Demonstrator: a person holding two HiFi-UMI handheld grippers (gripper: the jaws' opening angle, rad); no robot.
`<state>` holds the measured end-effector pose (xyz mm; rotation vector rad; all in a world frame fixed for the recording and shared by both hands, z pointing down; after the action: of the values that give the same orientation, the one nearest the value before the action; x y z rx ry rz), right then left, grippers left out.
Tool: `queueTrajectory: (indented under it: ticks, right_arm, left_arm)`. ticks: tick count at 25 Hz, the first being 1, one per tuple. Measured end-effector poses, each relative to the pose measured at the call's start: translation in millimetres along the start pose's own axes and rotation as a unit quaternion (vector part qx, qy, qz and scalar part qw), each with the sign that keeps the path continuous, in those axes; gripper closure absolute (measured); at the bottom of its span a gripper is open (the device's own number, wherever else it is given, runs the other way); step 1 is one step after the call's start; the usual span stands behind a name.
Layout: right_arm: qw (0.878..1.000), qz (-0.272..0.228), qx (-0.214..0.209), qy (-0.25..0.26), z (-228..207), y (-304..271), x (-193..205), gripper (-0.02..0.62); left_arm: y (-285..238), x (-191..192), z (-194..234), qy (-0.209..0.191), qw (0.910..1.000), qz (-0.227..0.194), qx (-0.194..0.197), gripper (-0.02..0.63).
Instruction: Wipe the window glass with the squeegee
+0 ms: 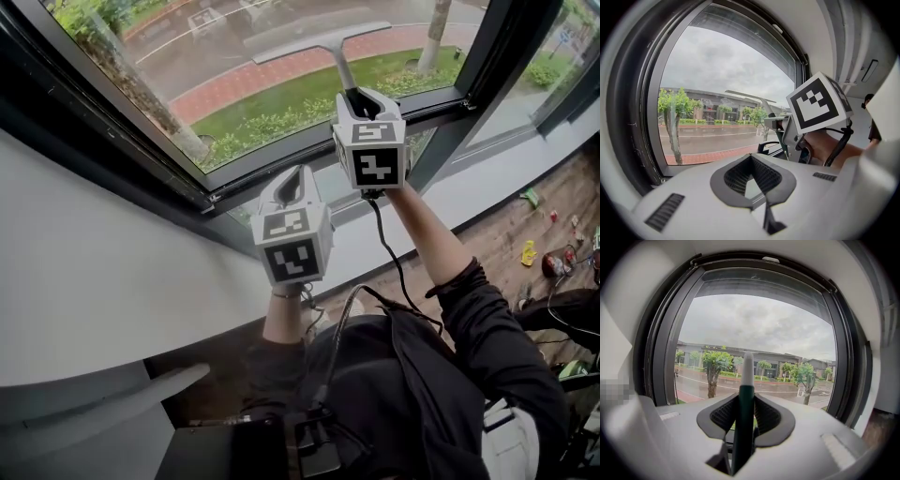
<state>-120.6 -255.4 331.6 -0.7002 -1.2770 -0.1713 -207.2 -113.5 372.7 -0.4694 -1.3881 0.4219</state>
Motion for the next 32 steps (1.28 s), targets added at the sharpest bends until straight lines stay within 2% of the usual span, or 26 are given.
queueTrajectory:
  ticks: [32]
  right_arm:
    - [0.993, 0.116, -0.012, 0.001, 7.7, -21.7, 98.2, 0.502]
  left_arm:
    - [-7.3, 26.4, 5.1, 0.013, 0.9994, 0.031, -0.002, 0.607]
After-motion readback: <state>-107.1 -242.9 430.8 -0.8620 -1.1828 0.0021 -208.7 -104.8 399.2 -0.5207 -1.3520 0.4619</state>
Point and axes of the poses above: the fingertips, and each gripper's own axes: y backward along the fingers, z to its left, x out of its underside, the point moved 6 cm from there along y, backward along the fingers, and after that the axes turned 11 degrees about z, right-handed, at the moved point
